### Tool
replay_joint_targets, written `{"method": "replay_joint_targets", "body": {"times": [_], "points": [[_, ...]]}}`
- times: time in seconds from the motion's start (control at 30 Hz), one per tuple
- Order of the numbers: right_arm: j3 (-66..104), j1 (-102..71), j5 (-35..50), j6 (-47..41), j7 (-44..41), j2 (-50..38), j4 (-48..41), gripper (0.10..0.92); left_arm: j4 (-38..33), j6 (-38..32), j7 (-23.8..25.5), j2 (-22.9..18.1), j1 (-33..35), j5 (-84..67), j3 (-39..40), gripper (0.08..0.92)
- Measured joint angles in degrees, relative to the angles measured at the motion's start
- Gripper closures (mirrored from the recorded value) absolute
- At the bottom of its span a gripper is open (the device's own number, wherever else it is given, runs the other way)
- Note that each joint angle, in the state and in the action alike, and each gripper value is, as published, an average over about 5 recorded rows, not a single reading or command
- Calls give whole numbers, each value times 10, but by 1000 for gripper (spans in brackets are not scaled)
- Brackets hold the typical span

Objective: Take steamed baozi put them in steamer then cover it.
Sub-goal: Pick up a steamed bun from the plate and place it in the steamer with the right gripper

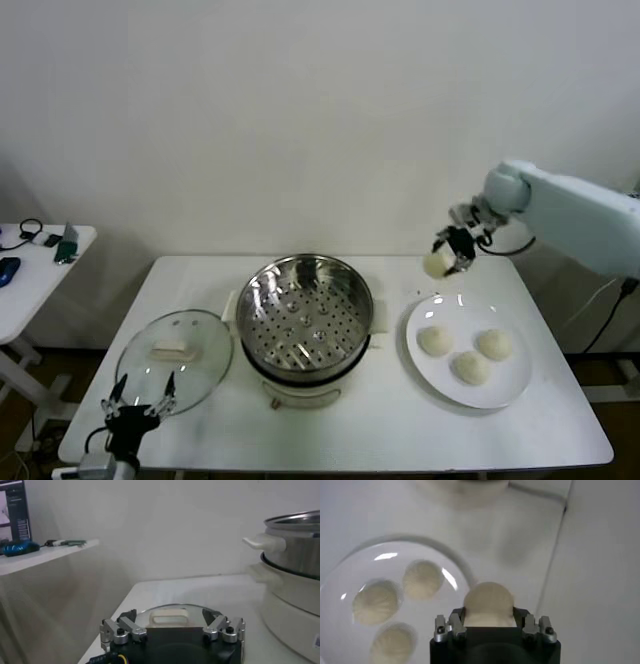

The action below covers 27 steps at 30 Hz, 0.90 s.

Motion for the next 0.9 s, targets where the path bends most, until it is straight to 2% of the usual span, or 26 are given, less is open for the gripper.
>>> {"method": "replay_joint_targets", "body": {"times": [0.2,0.4,0.57,0.9], "points": [[-21,47,-28,62,28,49,85,381,-5,-4,0,0,3,2,2,177],[-36,38,-88,106,61,100,118,380,-11,-9,-1,-3,7,4,-1,177],[-36,5,-155,135,85,140,105,380,-15,-10,-1,-7,9,4,-2,177],[-23,-69,-250,180,122,206,22,381,-16,-13,-1,-10,11,4,-1,177]]}}
